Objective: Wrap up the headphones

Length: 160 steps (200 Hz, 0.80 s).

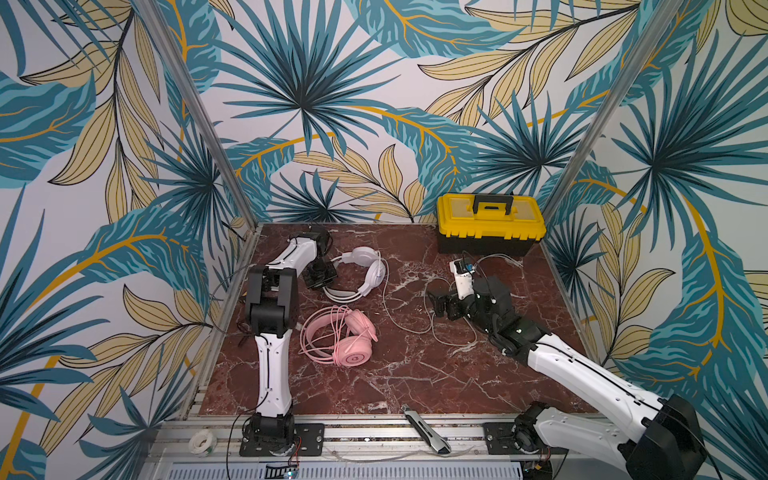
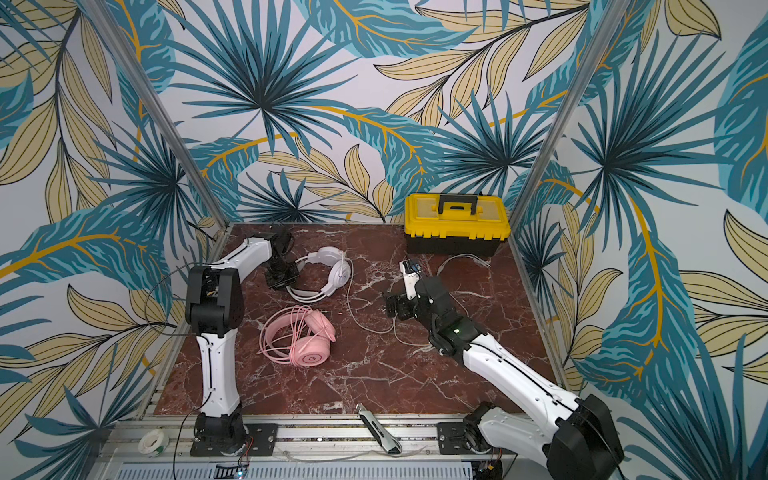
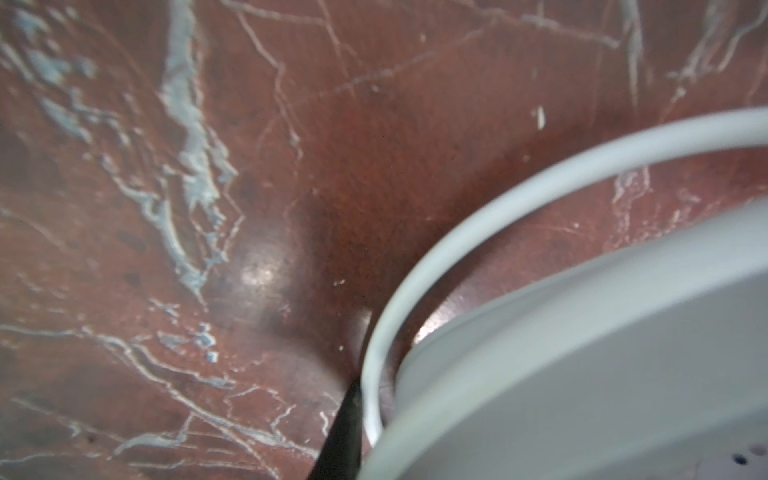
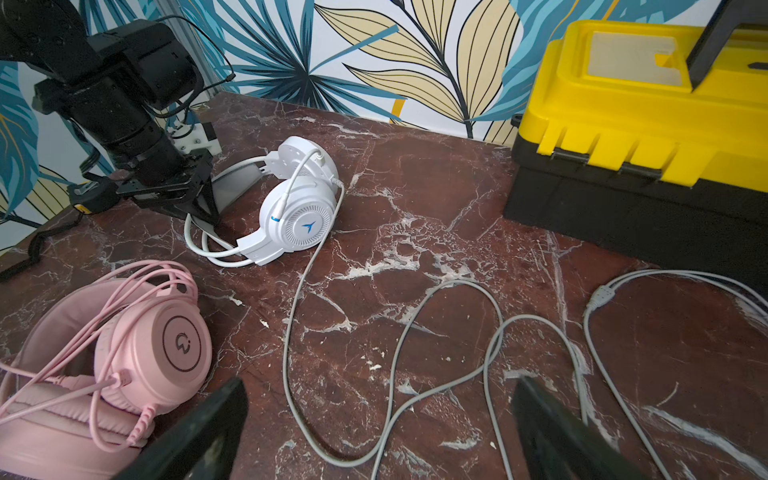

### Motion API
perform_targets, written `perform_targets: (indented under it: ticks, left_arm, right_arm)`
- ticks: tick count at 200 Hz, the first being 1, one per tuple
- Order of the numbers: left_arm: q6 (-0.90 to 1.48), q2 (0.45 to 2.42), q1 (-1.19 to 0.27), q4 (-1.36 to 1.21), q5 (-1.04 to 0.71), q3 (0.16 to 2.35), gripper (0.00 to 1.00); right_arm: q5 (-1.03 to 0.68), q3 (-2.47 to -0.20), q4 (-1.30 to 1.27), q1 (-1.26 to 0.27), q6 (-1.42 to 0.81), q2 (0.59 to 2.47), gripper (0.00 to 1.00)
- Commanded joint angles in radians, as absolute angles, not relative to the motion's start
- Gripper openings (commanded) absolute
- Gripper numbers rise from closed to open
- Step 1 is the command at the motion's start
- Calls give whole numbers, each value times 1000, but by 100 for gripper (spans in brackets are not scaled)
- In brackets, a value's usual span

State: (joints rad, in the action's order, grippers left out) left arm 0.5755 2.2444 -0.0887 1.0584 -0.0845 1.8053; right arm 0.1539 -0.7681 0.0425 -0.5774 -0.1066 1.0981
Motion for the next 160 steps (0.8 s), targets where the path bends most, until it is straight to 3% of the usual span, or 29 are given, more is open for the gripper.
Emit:
perform_targets:
  ticks: [1, 39, 160]
  left_arm:
    - [598, 2308, -86, 1022, -99, 1797, 13]
    - [610, 2278, -86, 1020, -91, 1793, 0]
    - [355, 2268, -104, 1032, -155, 1894, 0]
  right_arm:
    - [180, -742, 67, -577, -84, 1074, 100]
    - [181, -730, 57, -575, -86, 1069, 100]
    - [194, -726, 87, -574, -107, 1063, 100]
